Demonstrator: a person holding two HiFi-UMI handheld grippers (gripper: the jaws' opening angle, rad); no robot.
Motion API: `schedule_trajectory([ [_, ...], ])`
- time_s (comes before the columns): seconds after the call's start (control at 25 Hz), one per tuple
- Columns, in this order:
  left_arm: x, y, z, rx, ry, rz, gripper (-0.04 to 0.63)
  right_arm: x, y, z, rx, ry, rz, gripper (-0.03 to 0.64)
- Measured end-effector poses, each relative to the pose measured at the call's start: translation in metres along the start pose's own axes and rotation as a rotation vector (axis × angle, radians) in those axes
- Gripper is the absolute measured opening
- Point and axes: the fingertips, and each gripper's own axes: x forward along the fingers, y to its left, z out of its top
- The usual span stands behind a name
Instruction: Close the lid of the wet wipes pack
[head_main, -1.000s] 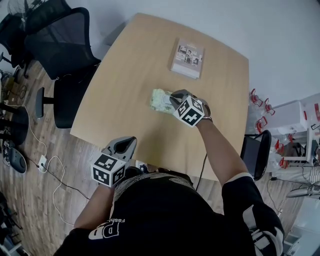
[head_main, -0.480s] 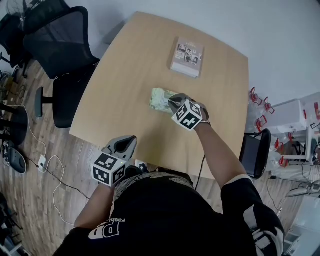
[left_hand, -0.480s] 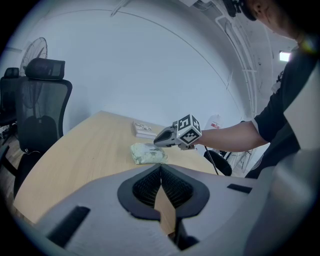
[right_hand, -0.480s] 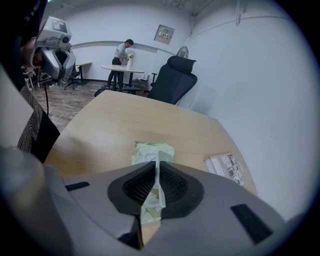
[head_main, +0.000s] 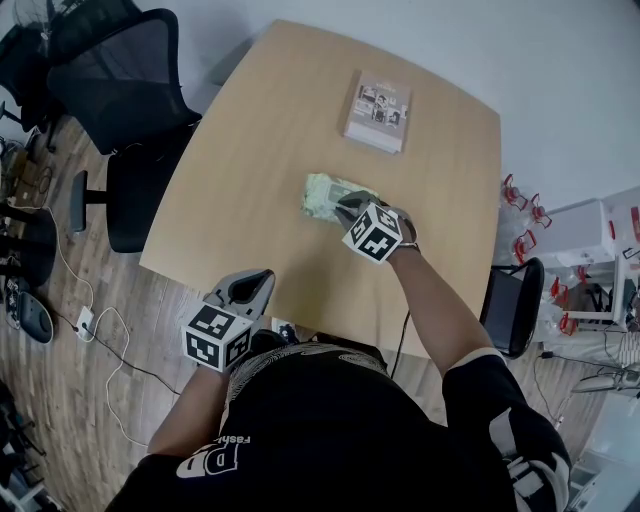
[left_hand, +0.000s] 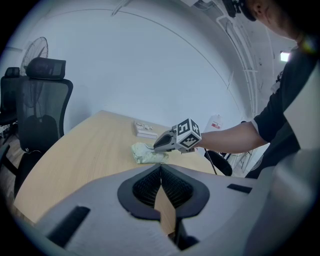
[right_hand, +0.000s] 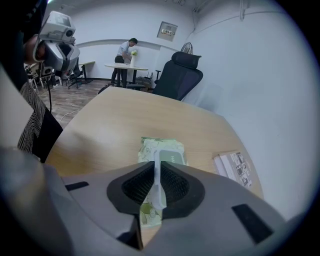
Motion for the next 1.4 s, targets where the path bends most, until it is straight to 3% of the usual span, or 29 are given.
schedule_trajectory([
  [0.88, 0.004, 0.007, -0.001, -0.018, 0.003, -0.008, 0.018, 0.019, 0.009, -0.010, 0.045, 0.035, 0.101, 0.048],
  [1.24, 0.004, 0.007, 0.002, -0.003, 0.002, -0.030, 0.018, 0.017, 0.009, -0.008, 0.046, 0.038, 0.072, 0.047],
  [1.4, 0.007, 0.001, 0.007, 0.017, 0.002, -0.063, 0.018, -0.001, 0.006, 0.003, 0.081, -0.018, 0.027, 0.029],
])
